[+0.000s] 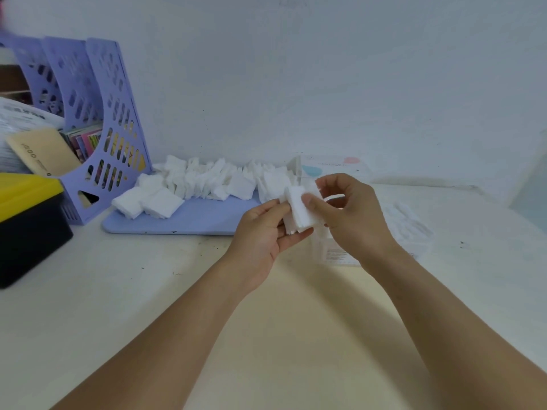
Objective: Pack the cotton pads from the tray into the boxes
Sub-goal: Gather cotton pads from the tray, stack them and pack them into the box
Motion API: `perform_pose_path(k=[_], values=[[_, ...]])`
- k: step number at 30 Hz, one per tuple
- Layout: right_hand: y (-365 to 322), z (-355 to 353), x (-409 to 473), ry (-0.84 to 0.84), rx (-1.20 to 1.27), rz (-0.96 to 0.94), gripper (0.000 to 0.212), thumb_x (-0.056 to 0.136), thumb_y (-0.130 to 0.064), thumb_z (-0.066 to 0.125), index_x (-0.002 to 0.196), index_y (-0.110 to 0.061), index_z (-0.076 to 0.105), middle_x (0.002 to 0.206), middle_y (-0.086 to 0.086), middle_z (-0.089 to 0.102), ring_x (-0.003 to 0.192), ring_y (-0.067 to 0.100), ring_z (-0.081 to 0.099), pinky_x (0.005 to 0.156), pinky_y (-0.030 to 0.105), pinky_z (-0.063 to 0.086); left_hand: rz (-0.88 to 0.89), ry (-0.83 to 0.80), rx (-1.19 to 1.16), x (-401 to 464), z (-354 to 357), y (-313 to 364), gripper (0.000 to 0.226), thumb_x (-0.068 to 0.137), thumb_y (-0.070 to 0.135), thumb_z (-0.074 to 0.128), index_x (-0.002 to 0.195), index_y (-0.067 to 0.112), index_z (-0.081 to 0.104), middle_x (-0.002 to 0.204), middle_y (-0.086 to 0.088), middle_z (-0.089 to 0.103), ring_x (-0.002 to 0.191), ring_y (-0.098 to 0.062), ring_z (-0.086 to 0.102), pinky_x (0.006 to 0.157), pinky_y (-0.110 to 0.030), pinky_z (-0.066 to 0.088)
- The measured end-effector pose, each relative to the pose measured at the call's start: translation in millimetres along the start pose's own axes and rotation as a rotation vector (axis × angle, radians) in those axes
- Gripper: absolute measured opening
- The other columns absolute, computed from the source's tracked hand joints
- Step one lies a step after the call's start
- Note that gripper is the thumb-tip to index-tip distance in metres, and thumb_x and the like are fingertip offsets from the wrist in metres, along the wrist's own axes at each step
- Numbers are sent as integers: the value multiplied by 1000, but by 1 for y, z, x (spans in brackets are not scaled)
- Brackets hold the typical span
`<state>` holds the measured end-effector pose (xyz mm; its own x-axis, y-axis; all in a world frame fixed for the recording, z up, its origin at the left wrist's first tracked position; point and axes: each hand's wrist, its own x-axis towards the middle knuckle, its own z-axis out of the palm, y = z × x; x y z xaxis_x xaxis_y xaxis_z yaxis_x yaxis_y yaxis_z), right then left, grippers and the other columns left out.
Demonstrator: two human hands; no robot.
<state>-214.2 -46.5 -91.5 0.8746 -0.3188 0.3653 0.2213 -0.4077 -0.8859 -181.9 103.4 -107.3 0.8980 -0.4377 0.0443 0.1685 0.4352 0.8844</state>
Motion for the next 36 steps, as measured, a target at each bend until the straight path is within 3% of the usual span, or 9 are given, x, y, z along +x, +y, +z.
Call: perform_pose_path(k=[2, 5, 8, 11, 14, 23, 27, 32, 36], values=[[-1, -6, 2, -172, -15, 55, 32, 93, -27, 72, 124, -22, 65, 112, -6, 70, 93, 17, 70, 72, 27, 58, -12, -7, 10, 1, 0, 1, 29, 105, 17, 46, 122, 6, 67, 115, -15, 74, 109, -26, 71, 89, -36, 60], [-4, -15, 3, -355, 11, 43, 32, 91, -16, 74, 122, -22, 67, 112, -2, 72, 94, 23, 72, 77, 35, 60, -27, 19, 69, 3, -1, 1, 31, 106, 17, 44, 125, 4, 65, 114, -15, 75, 107, -27, 72, 91, -39, 59], [-6, -18, 2, -322, 59, 3, 27, 88, -8, 76, 113, -19, 71, 108, 0, 73, 86, 19, 73, 71, 31, 60, -33, 30, 77, 5, -3, 0, 31, 107, 17, 44, 125, 5, 65, 115, -15, 74, 108, -26, 72, 91, -38, 59], [-6, -21, 3, -282, 127, 19, 20, 89, -6, 75, 107, -13, 72, 101, 1, 74, 87, 21, 74, 78, 38, 62, -32, 35, 54, 5, -2, 0, 30, 108, 16, 43, 125, 4, 65, 116, -14, 74, 108, -25, 72, 87, -34, 61], [-5, -26, 6, -251, 195, 75, 21, 88, -6, 75, 109, -10, 73, 92, 2, 72, 82, 20, 72, 81, 35, 61, -32, 35, 56, 5, -2, 0, 31, 108, 16, 42, 127, 4, 63, 117, -13, 74, 108, -23, 72, 86, -33, 61], [-6, -26, 5, -120, 155, 52, 16, 85, -9, 79, 100, -7, 75, 101, 9, 76, 85, 28, 74, 77, 34, 63, -61, 94, 27, 4, -2, -1, 28, 108, 13, 43, 121, 2, 63, 115, -14, 74, 104, -24, 73, 83, -32, 62], [-12, -31, 4, -255, 365, 160, 19, 90, -11, 72, 108, -5, 71, 99, 13, 73, 88, 21, 72, 80, 33, 61, -102, 116, 70, 4, -3, -1, 29, 107, 11, 43, 123, 0, 65, 111, -14, 75, 103, -25, 73, 81, -34, 62], [-7, -23, 3, -305, 274, 192, 15, 88, -9, 74, 103, -6, 72, 97, 17, 73, 84, 23, 72, 84, 38, 61, -131, 66, 134, 0, 2, 3, 28, 103, 8, 44, 112, 6, 70, 101, -13, 78, 91, -23, 76, 75, -33, 63], [-3, -25, 5, -321, 238, 217, 20, 88, -9, 75, 107, -4, 72, 109, 24, 71, 86, 24, 71, 88, 43, 59, -138, 45, 145, -2, 2, 5, 29, 103, 7, 43, 111, 7, 71, 99, -12, 78, 88, -21, 75, 72, -31, 62]])
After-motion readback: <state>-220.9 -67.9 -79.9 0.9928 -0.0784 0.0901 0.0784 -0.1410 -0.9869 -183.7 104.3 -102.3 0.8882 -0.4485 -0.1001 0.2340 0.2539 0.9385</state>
